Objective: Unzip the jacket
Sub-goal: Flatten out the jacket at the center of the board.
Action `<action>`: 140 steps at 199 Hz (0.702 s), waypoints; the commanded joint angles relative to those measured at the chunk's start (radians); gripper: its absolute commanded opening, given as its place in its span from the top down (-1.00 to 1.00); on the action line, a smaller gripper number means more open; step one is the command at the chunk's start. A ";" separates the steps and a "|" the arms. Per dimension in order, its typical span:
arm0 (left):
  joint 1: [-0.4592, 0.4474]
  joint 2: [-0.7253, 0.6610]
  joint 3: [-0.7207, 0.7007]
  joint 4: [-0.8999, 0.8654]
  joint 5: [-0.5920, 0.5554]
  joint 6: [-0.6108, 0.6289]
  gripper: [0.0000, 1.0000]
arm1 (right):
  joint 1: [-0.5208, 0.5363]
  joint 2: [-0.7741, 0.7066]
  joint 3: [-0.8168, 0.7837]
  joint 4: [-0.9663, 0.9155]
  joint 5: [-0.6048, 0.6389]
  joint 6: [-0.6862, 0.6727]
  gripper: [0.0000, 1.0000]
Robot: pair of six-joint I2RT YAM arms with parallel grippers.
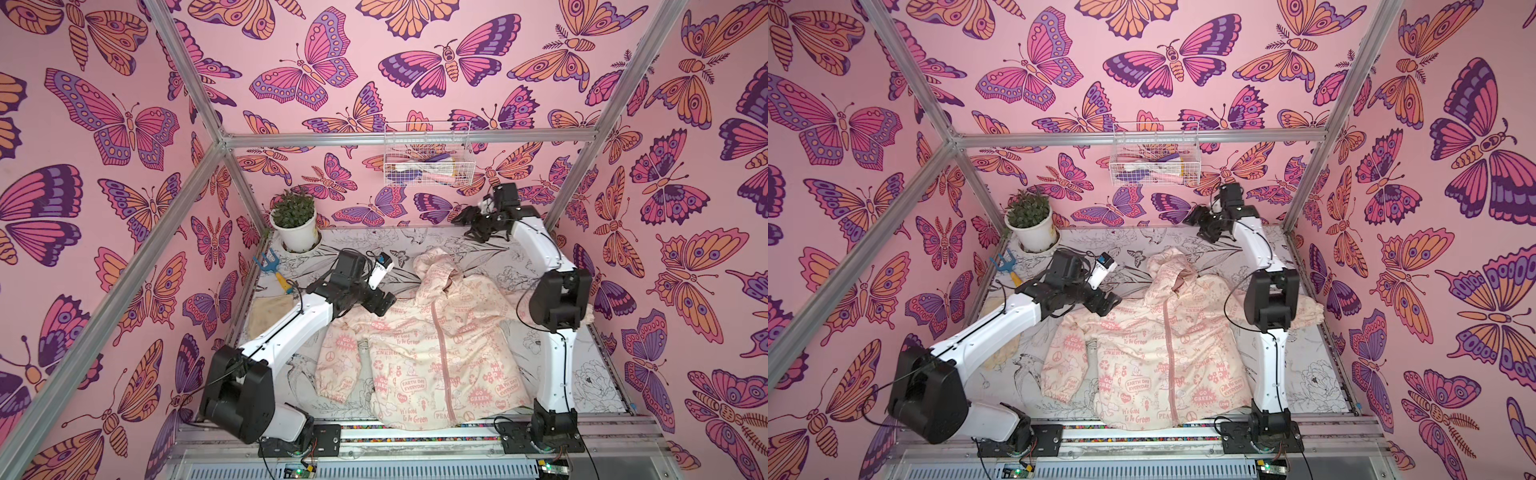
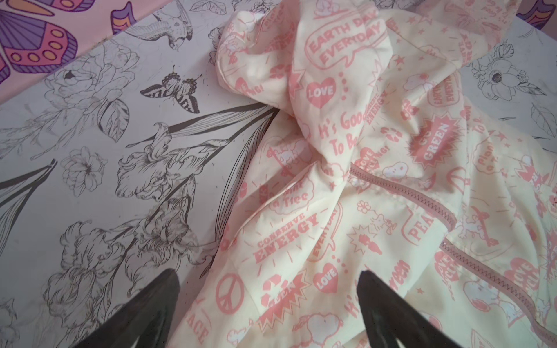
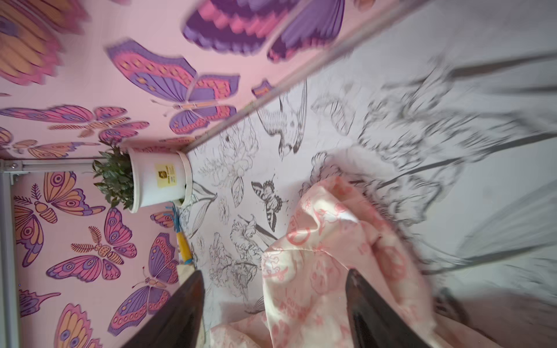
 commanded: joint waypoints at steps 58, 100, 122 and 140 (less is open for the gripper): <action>-0.156 0.440 0.556 -0.098 0.027 -0.068 -0.87 | -0.021 -0.477 -0.485 -0.176 0.282 -0.230 -0.34; -0.262 0.547 0.714 -0.146 -0.066 0.067 -0.97 | -0.021 -0.619 -0.674 -0.176 0.356 -0.261 -0.36; -0.293 0.680 0.909 -0.250 -0.188 0.078 -0.94 | -0.024 -0.654 -0.686 -0.202 0.399 -0.251 -0.39; -0.330 0.830 1.103 -0.347 -0.391 0.111 -0.91 | -0.029 -0.657 -0.706 -0.207 0.412 -0.220 -0.40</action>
